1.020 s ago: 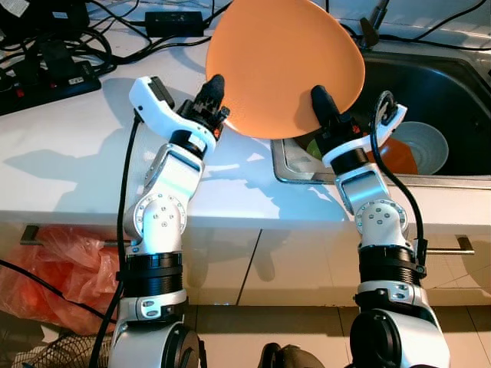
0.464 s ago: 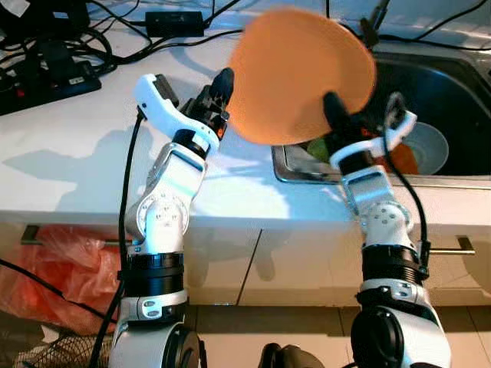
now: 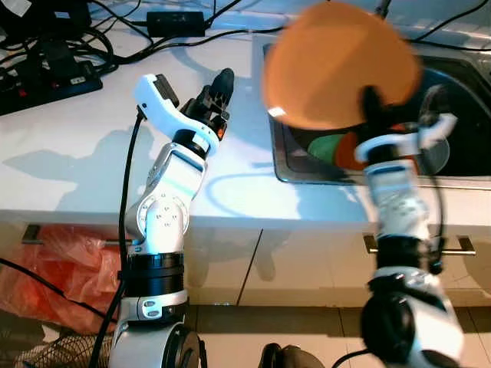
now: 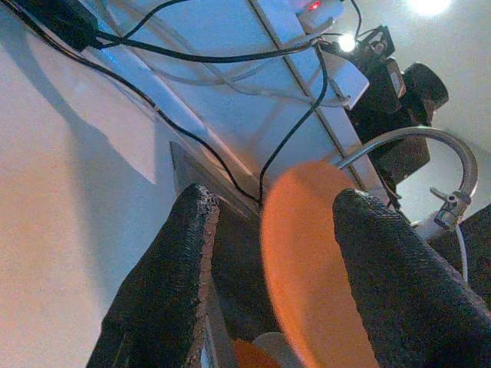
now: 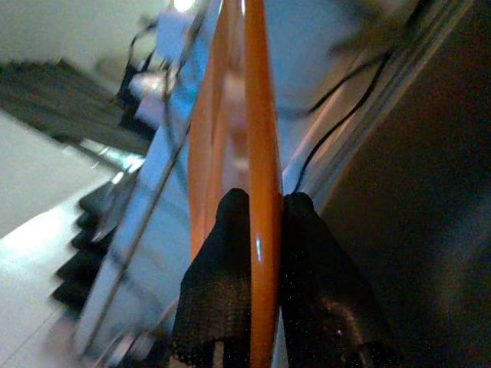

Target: Kitchen organization

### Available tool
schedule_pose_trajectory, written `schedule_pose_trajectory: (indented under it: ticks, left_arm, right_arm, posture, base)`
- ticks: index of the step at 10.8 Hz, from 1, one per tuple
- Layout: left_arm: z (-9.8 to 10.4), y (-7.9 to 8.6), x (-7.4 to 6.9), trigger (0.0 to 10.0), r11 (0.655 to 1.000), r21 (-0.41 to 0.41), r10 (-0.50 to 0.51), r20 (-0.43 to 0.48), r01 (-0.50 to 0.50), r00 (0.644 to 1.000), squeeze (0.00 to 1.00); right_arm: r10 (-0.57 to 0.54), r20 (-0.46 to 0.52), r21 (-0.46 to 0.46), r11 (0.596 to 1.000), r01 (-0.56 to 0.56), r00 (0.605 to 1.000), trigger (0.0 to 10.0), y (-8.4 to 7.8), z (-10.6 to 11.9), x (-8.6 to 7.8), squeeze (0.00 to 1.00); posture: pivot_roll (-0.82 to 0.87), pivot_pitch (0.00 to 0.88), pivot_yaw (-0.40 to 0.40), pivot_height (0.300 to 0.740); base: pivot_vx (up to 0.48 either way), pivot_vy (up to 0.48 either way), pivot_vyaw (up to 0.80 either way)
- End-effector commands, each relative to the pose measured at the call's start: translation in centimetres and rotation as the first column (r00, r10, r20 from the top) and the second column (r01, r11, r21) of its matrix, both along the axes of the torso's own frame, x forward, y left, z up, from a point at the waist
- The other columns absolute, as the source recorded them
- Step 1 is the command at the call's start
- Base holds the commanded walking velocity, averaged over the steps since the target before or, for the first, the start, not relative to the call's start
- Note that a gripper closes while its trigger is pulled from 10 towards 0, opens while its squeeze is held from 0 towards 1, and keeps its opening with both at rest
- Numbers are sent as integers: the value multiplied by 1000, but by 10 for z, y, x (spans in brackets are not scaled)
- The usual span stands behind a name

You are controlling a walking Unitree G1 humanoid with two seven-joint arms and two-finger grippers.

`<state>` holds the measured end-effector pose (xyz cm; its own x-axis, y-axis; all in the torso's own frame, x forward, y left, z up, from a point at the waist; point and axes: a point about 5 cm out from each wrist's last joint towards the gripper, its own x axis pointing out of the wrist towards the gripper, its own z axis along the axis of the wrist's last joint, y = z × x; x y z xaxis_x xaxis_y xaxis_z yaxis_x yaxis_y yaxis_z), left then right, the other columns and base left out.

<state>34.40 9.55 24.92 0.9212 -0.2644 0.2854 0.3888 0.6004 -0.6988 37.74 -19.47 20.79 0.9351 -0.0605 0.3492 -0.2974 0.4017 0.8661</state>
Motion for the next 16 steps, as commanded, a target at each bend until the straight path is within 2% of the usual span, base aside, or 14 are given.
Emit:
schedule_pose_trajectory:
  ticks: [1,3,4,5,7,10,11,13,14,16]
  left_arm:
    - [4,-7,-2,10000,1000,13,-13,19,13,1000,0]
    - [2,-6,-2,10000,1000,22,-7,17,7,1000,0]
    - [1,-7,-2,10000,999,36,-6,17,5,1000,0]
    - [1,-8,-3,10000,999,43,-7,19,6,1000,0]
    - [1,-8,-3,10000,998,58,-5,21,4,1000,0]
    - [1,-8,-3,10000,997,71,2,24,-4,1000,0]
    - [0,-8,-3,10000,997,73,3,23,-5,1000,0]
    - [0,-8,-3,10000,997,80,6,22,-8,1000,0]
    - [-1,-8,-3,10000,996,85,12,18,-14,1000,0]
    - [-4,-6,-2,10000,994,109,27,12,-28,1000,0]
  right_arm:
    - [-104,9,-4,995,104,995,0,-18,8,0,0]
    - [-215,-27,-53,976,213,976,0,-39,7,-2,0]
    - [-260,-55,-178,952,247,964,4039,-41,3,-2,0]
    - [-288,-80,-307,918,252,954,10000,-38,-3,0,0]
    - [-287,-120,-412,886,215,951,10000,-27,-15,2,0]
    - [-273,-169,-422,888,181,947,10000,-22,-27,4,0]
    - [-272,-172,-426,887,178,947,10000,-21,-28,4,1000]
    - [-264,-183,-433,886,164,947,10000,-18,-31,5,961]
    - [-258,-182,-435,886,157,949,10000,-15,-31,5,0]
    - [-249,-185,-438,887,147,951,10000,-12,-32,6,0]
  posture:
    - [88,151,-74,723]
    - [86,150,-72,723]
    - [85,147,-71,723]
    - [86,146,-71,723]
    - [89,145,-71,723]
    - [91,148,-73,723]
    - [89,149,-74,723]
    - [89,151,-73,723]
    - [90,153,-73,723]
    - [91,154,-74,723]
  base:
    - [0,0,0]
    - [0,0,0]
    - [0,0,0]
    - [0,0,0]
    - [0,0,0]
    - [0,0,0]
    - [0,0,0]
    - [0,0,0]
    - [0,0,0]
    - [0,0,0]
